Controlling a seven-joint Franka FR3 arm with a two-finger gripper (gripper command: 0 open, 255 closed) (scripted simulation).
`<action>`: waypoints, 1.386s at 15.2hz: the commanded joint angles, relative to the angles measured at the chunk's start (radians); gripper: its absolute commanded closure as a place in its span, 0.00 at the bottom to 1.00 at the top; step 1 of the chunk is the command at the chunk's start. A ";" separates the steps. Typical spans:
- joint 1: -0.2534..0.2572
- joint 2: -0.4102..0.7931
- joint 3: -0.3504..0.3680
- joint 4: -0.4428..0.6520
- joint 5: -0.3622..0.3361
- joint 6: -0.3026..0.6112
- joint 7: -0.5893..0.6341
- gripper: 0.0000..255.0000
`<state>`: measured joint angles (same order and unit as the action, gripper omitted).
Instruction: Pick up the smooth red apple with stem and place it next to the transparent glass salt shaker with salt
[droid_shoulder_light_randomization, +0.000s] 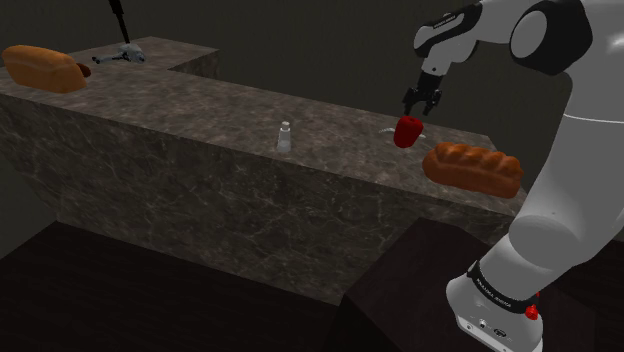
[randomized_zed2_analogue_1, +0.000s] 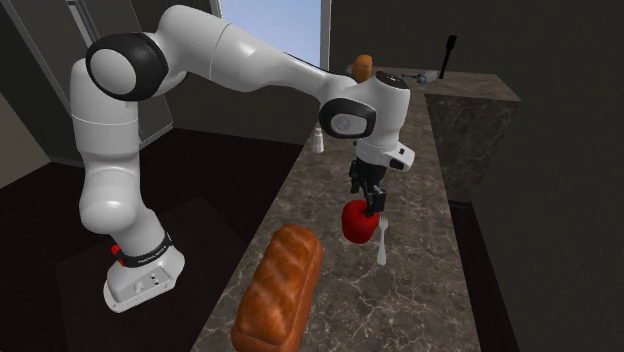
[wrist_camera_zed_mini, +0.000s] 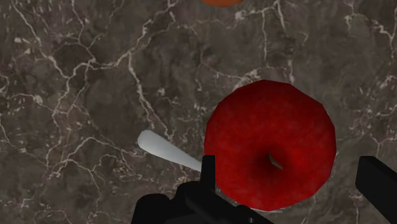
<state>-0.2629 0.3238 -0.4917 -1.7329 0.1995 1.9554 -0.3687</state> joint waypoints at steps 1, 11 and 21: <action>0.000 0.000 0.000 0.000 0.000 0.000 0.000 0.00; 0.000 0.000 0.000 0.000 0.000 0.000 0.000 1.00; 0.001 -0.034 -0.009 0.091 -0.022 -0.120 0.018 1.00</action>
<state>-0.2616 0.2908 -0.4999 -1.6519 0.1782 1.8466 -0.3522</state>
